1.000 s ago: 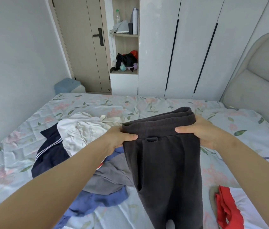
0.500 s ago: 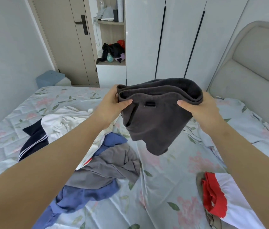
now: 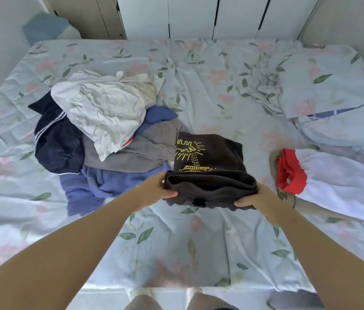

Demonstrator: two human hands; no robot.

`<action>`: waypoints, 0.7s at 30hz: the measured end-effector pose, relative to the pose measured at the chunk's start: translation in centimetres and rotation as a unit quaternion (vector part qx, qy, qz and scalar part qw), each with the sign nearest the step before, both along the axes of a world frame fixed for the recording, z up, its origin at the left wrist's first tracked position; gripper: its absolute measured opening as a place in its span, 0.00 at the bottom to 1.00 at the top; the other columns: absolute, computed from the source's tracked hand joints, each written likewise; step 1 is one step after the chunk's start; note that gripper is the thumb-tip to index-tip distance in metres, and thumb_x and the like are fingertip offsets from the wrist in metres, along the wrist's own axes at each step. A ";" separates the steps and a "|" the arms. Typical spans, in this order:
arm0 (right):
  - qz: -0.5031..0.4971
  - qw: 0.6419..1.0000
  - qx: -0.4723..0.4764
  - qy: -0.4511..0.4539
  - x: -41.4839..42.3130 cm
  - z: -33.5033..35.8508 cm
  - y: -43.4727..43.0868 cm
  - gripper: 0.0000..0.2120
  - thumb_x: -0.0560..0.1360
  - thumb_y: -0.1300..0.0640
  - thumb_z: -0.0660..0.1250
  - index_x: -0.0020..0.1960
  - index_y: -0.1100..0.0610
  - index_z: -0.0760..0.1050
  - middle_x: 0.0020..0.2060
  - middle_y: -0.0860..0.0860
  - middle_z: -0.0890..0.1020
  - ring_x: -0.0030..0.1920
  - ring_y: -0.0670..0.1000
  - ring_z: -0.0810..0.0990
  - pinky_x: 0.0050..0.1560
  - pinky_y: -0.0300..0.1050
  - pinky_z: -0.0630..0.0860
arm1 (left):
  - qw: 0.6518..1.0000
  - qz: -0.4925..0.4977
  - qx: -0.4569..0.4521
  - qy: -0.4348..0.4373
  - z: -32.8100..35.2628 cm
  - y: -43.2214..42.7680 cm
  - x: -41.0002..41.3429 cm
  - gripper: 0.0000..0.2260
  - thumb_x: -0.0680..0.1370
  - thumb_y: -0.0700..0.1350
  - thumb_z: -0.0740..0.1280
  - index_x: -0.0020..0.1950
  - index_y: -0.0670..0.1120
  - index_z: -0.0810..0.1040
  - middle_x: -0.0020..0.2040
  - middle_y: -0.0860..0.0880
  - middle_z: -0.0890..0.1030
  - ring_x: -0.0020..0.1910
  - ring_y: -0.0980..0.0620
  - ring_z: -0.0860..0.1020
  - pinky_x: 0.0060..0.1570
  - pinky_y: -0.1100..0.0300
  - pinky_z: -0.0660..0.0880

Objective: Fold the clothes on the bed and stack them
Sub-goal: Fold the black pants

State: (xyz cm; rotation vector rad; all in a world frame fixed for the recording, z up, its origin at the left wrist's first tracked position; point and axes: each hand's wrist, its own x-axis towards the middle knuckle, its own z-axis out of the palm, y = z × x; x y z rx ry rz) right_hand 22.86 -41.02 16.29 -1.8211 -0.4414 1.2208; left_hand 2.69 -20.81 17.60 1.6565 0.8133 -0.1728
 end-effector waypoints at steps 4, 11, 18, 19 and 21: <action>0.034 0.992 -0.096 0.078 -2.8 -3.1 -2.7 0.28 0.55 0.63 0.74 0.56 0.58 0.78 0.47 0.56 0.85 0.51 0.57 0.82 0.57 0.49 0.77 | 0.995 -0.043 -0.034 0.087 -3.2 -1.7 -2.9 0.18 0.75 0.38 0.69 0.63 0.48 0.72 0.55 0.47 0.80 0.53 0.49 0.79 0.53 0.60 0.75; -0.011 0.984 -0.111 0.136 -3.6 -5.3 -3.6 0.25 0.63 0.68 0.74 0.59 0.59 0.76 0.52 0.60 0.83 0.54 0.61 0.81 0.61 0.56 0.75 | 0.992 -0.022 -0.030 0.121 -5.3 -1.7 -2.3 0.14 0.75 0.41 0.70 0.60 0.43 0.76 0.54 0.44 0.81 0.52 0.47 0.79 0.55 0.54 0.76; -0.122 0.989 -0.075 -0.029 1.9 -7.9 0.2 0.24 0.70 0.60 0.73 0.64 0.56 0.72 0.57 0.53 0.79 0.58 0.55 0.77 0.59 0.51 0.75 | 0.993 0.083 -0.040 0.072 -7.5 1.1 5.4 0.17 0.78 0.41 0.66 0.66 0.45 0.70 0.60 0.46 0.76 0.59 0.45 0.76 0.53 0.51 0.77; -0.148 0.986 -0.050 -0.051 2.8 -8.0 1.2 0.21 0.73 0.62 0.70 0.65 0.57 0.71 0.58 0.53 0.78 0.59 0.54 0.77 0.60 0.50 0.74 | 0.993 0.108 -0.014 0.054 -8.1 1.7 6.7 0.17 0.78 0.41 0.65 0.67 0.45 0.69 0.61 0.47 0.76 0.60 0.45 0.75 0.55 0.50 0.77; -0.203 0.978 0.019 -0.049 4.4 -8.3 3.6 0.23 0.77 0.65 0.62 0.71 0.53 0.64 0.66 0.53 0.73 0.65 0.53 0.73 0.66 0.50 0.70 | 0.987 0.149 0.059 0.007 -9.2 2.5 9.0 0.21 0.79 0.40 0.64 0.71 0.47 0.64 0.63 0.50 0.72 0.62 0.48 0.73 0.62 0.50 0.73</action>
